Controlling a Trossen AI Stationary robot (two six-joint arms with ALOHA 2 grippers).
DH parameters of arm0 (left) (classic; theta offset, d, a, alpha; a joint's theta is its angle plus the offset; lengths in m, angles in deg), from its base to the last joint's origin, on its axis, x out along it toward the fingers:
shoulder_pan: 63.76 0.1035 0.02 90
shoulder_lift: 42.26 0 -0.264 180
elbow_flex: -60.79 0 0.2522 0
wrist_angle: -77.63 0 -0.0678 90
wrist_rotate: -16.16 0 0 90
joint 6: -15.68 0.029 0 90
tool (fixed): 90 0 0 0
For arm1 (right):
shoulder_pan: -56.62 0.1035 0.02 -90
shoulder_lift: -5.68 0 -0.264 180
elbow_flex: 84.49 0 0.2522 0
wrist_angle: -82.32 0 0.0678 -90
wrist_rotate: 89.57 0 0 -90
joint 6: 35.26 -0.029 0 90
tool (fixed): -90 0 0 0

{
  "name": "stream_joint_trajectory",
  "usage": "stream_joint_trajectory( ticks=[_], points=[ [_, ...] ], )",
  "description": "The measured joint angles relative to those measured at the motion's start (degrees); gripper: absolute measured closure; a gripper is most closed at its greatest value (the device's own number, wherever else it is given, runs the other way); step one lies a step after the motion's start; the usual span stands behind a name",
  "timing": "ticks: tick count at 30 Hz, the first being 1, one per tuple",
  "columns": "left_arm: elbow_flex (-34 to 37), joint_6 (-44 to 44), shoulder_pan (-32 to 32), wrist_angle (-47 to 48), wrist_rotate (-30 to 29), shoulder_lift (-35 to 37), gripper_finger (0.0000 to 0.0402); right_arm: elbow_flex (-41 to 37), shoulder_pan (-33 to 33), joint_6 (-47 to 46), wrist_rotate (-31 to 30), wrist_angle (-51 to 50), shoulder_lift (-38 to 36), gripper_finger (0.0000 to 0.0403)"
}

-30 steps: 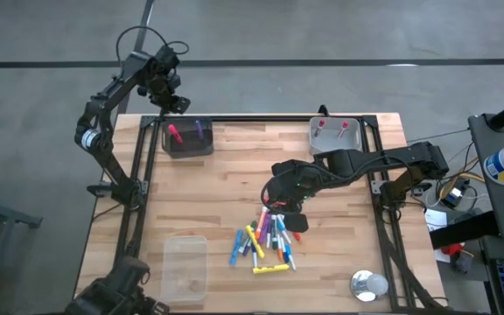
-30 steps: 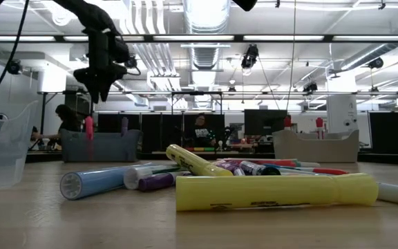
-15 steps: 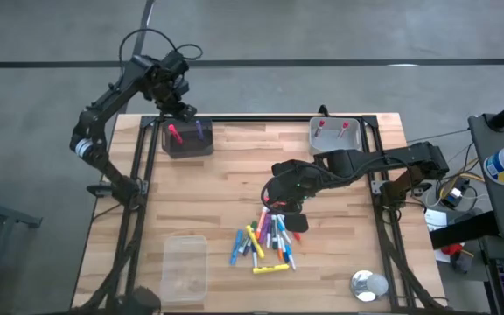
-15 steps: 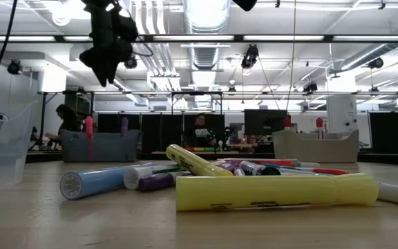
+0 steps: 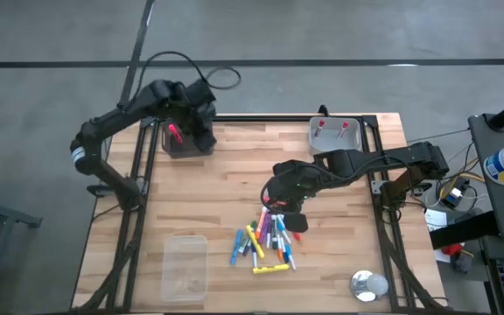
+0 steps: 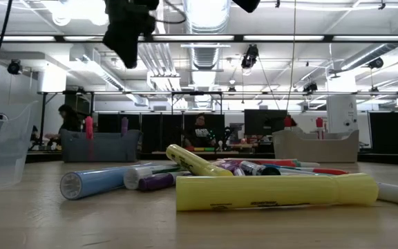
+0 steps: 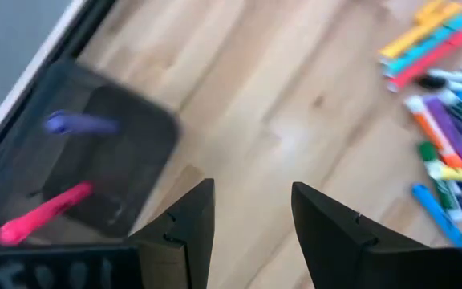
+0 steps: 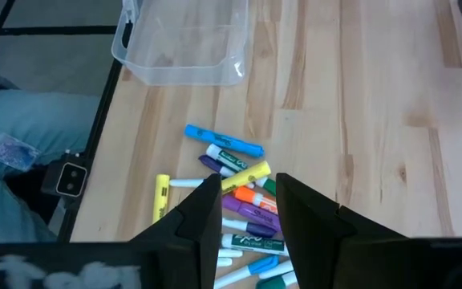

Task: Pick & Place Markers
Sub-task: Put the yellow highlighter pen into the black bin

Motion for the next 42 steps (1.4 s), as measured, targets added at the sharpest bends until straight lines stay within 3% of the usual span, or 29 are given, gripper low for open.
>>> stream_joint_trajectory(
  ticks=[11,22,28,42],
  points=[
    [3.07,-0.35,-16.93,-9.68,-0.11,0.79,0.0244,-0.13,1.11,-3.36,-0.11,-4.65,0.00,0.0289],
    [19.98,-3.59,-27.72,-34.95,0.59,8.86,0.0244,-4.66,3.67,-9.50,-0.02,-4.56,0.02,0.0289],
    [30.82,-6.59,-32.58,-50.05,1.96,12.93,0.0244,-8.87,5.02,-7.25,-0.11,1.14,0.07,0.0289],
    [42.36,-11.45,-40.48,-67.32,1.80,15.39,0.0244,-15.98,8.55,-11.36,-4.11,9.07,0.63,0.0289]
  ],
)
